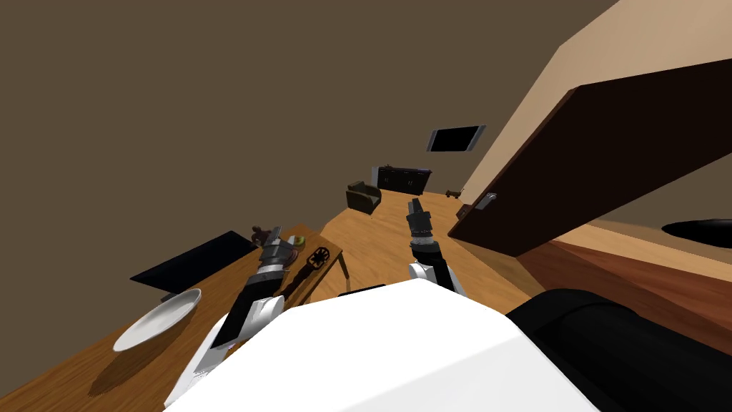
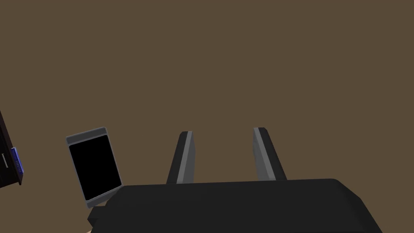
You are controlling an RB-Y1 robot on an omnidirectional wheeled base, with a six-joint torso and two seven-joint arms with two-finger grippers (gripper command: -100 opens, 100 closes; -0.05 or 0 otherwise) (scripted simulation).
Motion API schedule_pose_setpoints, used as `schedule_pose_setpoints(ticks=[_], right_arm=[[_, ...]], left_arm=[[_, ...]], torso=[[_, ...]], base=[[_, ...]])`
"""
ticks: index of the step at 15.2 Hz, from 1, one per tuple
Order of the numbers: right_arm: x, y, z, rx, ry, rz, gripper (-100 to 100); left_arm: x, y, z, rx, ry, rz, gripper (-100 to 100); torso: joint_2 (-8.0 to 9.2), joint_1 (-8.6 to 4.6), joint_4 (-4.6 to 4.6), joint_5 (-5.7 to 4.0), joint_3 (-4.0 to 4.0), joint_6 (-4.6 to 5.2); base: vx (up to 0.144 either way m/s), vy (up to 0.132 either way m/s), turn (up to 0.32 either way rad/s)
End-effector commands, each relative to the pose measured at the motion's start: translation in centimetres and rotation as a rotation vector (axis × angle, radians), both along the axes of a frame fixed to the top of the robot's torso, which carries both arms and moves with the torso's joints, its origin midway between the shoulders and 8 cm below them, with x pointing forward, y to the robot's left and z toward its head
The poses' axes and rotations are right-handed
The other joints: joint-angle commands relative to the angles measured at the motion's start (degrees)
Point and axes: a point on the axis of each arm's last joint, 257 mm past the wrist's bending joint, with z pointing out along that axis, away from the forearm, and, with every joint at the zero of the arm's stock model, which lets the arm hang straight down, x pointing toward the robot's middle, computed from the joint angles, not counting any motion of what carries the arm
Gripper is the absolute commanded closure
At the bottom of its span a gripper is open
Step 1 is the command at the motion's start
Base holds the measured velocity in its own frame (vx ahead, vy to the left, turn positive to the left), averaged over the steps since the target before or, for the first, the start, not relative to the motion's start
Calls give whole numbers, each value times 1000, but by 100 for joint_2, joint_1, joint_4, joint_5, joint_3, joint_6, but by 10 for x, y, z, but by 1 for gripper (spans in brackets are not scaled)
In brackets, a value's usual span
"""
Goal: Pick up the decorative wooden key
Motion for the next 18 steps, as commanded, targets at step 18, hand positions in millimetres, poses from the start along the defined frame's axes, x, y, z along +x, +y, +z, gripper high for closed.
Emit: schedule_pose_setpoints(ticks=[18], right_arm=[[0, 0, 0, 0, 0, 0, 0]], left_arm=[[-25, 116, -167, -55, 506, 201, -100]], torso=[[-6, 8, -2, 2, -4, -1]], base=[[59, -56, 42]])
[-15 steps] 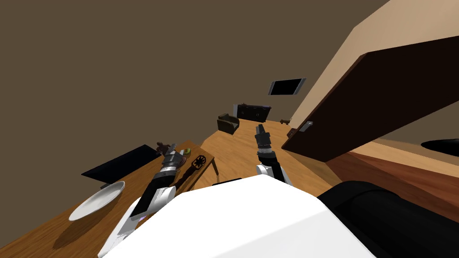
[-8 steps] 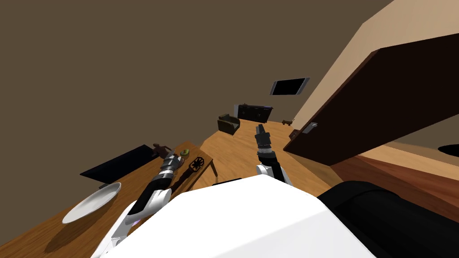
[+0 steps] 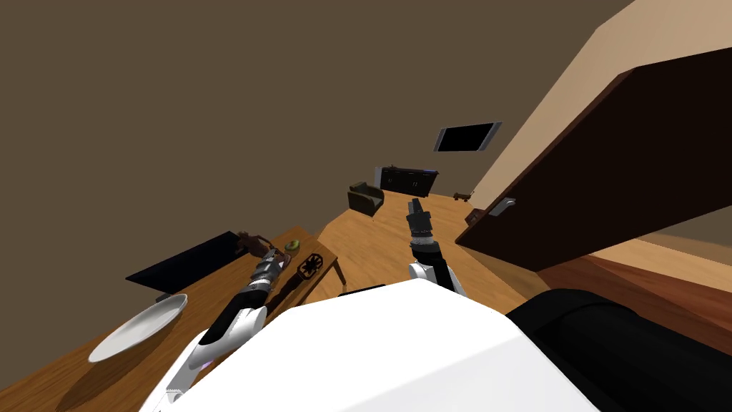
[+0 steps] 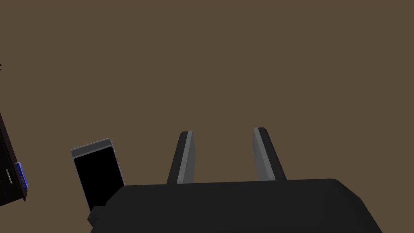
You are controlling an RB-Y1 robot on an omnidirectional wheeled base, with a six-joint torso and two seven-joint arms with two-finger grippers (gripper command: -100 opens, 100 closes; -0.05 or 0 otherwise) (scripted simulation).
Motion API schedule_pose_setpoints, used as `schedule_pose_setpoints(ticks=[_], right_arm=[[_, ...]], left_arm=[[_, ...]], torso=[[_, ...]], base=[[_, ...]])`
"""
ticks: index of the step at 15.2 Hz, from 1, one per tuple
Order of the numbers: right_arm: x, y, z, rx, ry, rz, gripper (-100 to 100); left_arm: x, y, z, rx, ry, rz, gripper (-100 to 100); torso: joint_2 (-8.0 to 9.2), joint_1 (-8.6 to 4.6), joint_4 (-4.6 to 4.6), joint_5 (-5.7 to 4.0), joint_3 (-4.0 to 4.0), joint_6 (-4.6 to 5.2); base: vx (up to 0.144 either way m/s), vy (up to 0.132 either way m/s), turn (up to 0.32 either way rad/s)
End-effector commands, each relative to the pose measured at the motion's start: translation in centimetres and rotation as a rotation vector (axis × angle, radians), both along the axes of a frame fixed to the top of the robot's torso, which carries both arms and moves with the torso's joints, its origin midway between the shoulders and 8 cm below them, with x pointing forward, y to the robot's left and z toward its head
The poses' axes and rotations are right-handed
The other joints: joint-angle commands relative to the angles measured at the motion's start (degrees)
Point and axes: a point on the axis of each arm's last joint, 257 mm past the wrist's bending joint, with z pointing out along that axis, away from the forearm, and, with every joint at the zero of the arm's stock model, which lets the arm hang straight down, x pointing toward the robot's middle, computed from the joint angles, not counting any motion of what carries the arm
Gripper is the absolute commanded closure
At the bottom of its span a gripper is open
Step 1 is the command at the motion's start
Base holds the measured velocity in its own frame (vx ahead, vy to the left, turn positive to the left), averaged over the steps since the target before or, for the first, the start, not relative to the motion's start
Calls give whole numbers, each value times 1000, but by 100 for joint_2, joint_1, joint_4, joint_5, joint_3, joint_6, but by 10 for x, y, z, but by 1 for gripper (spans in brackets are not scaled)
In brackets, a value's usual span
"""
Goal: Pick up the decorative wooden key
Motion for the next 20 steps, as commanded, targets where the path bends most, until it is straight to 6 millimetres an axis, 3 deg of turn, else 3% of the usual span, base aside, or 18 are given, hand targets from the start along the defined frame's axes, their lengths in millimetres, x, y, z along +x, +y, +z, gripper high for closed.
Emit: schedule_pose_setpoints(ticks=[1, 2, 3, 5, 6, 9, 11, 16, 17, 18, 20], right_arm=[[0, 0, 0, 0, 0, 0, 0], [0, 0, 0, 0, 0, 0, 0], [0, 0, 0, 0, 0, 0, 0], [0, 0, 0, 0, 0, 0, 0], [0, 0, 0, 0, 0, 0, 0], [0, 0, 0, 0, 0, 0, 0], [0, 0, 0, 0, 0, 0, 0], [0, 0, 0, 0, 0, 0, 0], [0, 0, 0, 0, 0, 0, 0], [0, 0, 0, 0, 0, 0, 0], [0, 0, 0, 0, 0, 0, 0]], left_arm=[[-13, 14, -23, -19, 71, 39, -100], [-14, 15, -24, -20, 74, 40, -100], [-23, 26, -41, -36, 123, 68, -100], [-23, 26, -41, -36, 123, 68, -100], [-33, 36, -57, -52, 170, 97, -100], [-44, 46, -74, -71, 218, 127, -100], [-67, 63, -102, -107, 300, 183, -100], [-93, 76, -132, -151, 391, 240, -100], [-106, 81, -144, -173, 429, 267, -100], [-106, 81, -144, -173, 429, 267, -100], [-131, 89, -167, -215, 500, 316, -100]], torso=[[0, 0, 0, 0, 0, 0], [-2, -4, 0, -1, -1, 0], [-2, -6, 0, -1, -1, 0], [-1, 0, 0, -1, 0, -1], [2, 3, 1, 0, 1, 1], [3, 3, 1, 1, 2, -1], [-1, -1, 0, 0, 0, 1], [-7, -1, -2, 0, -4, 0], [-3, 0, -1, -1, -2, 0], [0, 2, 0, 0, 0, -1], [0, 4, 0, 1, 0, 0]], base=[[67, -63, 45], [65, -61, 43], [61, -52, 50], [54, -39, 28], [48, -32, 31], [55, -44, 42], [74, -53, 62], [78, -52, 43], [53, -42, 37], [52, -34, 39], [70, -50, 48]])
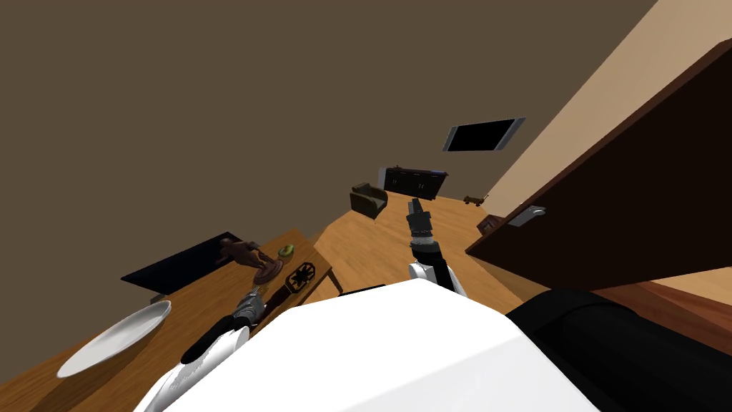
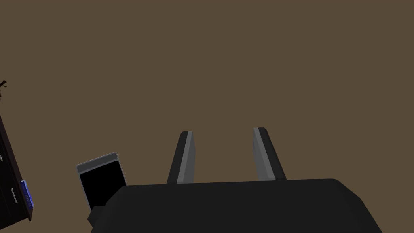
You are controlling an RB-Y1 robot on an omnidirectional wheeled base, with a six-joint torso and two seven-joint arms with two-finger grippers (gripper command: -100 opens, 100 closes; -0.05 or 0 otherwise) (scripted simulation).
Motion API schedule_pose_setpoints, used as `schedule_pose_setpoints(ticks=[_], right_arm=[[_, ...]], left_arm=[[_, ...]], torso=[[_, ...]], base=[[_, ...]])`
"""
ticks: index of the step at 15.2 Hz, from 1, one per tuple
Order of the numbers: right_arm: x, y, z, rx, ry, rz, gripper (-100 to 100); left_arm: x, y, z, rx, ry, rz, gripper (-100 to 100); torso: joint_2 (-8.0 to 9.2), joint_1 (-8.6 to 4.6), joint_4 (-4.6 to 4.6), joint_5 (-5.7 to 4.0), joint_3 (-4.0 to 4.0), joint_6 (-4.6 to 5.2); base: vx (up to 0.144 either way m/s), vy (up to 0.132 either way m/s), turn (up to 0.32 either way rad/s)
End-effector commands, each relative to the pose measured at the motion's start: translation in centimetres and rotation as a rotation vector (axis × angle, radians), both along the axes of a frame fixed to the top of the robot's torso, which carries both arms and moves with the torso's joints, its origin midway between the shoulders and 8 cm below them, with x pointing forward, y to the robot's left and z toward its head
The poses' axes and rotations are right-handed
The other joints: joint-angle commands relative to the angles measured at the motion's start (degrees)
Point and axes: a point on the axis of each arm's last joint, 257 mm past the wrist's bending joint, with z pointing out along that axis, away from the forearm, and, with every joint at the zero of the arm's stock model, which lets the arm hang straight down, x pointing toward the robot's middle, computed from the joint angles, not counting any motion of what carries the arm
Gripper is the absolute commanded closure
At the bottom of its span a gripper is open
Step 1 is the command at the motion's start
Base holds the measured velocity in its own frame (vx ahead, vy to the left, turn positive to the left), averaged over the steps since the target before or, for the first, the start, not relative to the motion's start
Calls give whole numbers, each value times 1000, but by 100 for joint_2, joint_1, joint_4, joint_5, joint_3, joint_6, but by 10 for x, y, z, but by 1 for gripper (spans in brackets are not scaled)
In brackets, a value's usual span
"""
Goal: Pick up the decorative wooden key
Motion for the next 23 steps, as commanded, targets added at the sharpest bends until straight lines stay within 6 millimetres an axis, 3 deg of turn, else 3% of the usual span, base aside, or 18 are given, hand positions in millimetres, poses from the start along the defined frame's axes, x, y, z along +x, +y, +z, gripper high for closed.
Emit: schedule_pose_setpoints(ticks=[1, 7, 11, 12, 22, 23], right_arm=[[0, 0, 0, 0, 0, 0, 0], [0, 0, 0, 0, 0, 0, 0], [0, 0, 0, 0, 0, 0, 0], [0, 0, 0, 0, 0, 0, 0], [0, 0, 0, 0, 0, 0, 0], [0, 0, 0, 0, 0, 0, 0]], left_arm=[[-13, 4, -14, -24, 40, 28, -100], [-64, 11, -55, -112, 169, 133, -100], [-88, 12, -72, -156, 225, 183, -100], [-79, 12, -68, -142, 207, 167, -100], [-72, 19, -84, -149, 202, 195, -100], [-71, 20, -84, -149, 201, 195, 100]], torso=[[0, 0, 0, 0, 0, 0], [-2, 7, 0, 1, -1, 1], [-9, 11, -2, 1, -5, 2], [-8, 16, -2, 2, -5, 2], [41, 29, 9, 6, 23, 3], [39, 28, 9, 5, 22, 2]], base=[[79, -54, 51], [70, -35, 41], [90, -24, 30], [50, 0, 8], [-25, 12, -41], [-6, 3, -1]])
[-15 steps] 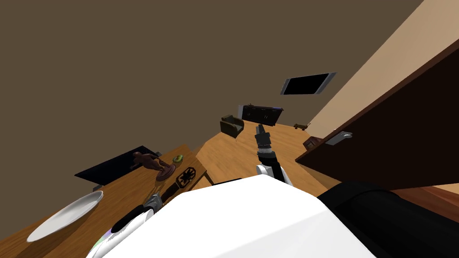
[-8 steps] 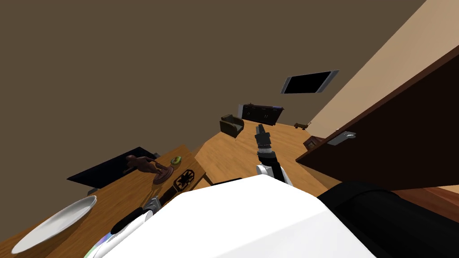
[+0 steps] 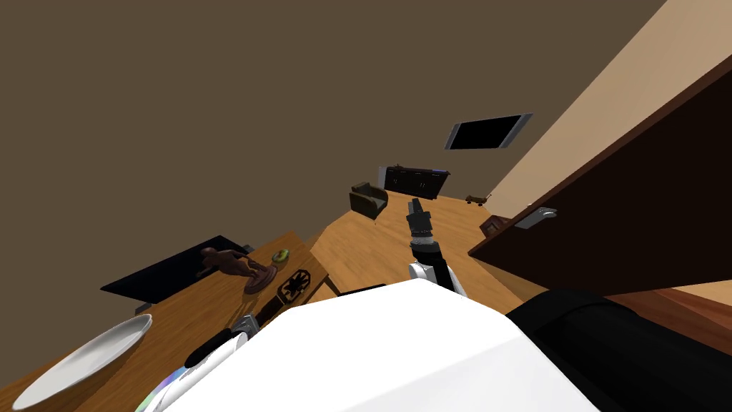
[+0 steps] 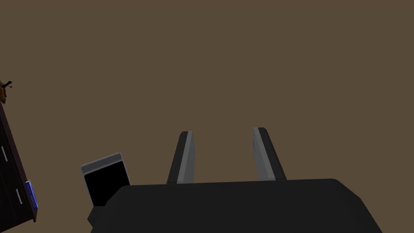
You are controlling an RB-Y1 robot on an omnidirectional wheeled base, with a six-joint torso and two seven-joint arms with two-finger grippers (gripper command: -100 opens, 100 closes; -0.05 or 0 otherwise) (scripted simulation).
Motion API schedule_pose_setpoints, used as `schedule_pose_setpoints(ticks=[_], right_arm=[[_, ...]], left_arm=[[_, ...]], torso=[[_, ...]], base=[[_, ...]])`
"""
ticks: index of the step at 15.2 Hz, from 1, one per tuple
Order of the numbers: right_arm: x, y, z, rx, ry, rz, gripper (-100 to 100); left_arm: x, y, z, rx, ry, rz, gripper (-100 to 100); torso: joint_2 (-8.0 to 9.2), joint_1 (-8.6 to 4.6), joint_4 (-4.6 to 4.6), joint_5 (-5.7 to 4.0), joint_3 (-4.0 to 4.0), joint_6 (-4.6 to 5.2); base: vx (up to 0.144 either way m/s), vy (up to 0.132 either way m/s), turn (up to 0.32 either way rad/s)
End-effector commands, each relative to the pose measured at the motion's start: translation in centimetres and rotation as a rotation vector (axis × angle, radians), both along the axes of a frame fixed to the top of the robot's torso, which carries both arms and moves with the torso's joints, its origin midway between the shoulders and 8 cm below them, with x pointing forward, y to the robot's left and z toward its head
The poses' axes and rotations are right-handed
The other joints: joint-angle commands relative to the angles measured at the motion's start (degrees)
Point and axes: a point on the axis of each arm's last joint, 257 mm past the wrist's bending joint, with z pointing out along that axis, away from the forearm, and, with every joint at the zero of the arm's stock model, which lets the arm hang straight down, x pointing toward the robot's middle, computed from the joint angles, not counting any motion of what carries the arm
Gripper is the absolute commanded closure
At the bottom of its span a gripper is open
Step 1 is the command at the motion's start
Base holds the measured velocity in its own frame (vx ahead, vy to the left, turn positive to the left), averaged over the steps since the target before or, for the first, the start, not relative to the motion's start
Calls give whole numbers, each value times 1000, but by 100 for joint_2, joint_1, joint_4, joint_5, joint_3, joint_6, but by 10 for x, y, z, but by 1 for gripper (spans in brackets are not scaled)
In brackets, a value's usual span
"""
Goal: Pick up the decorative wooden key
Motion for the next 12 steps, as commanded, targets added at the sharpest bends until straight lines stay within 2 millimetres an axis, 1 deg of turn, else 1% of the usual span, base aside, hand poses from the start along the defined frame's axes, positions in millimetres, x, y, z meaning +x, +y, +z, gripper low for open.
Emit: schedule_pose_setpoints(ticks=[1, 4, 5, 11, 12], right_arm=[[0, 0, 0, 0, 0, 0, 0], [0, 0, 0, 0, 0, 0, 0], [0, 0, 0, 0, 0, 0, 0], [0, 0, 0, 0, 0, 0, 0], [0, 0, 0, 0, 0, 0, 0]], left_arm=[[0, 0, 0, 0, 0, 0, 100], [0, 0, 0, -1, 0, 2, 100], [-3, -2, 5, 0, 3, -8, 100], [-9, -8, 16, 0, 9, -25, 100], [-8, -6, 14, 0, 8, -21, 100]], torso=[[0, 0, 0, 0, 0, 0], [-5, -6, -2, -4, -3, 2], [-5, -7, -2, -4, -3, 1], [-16, -23, -2, -14, -8, -1], [-15, -25, -1, -15, -8, -1]], base=[[-5, -1, 8], [0, 0, 0], [18, -9, 54], [36, -17, 55], [15, -10, 17]])
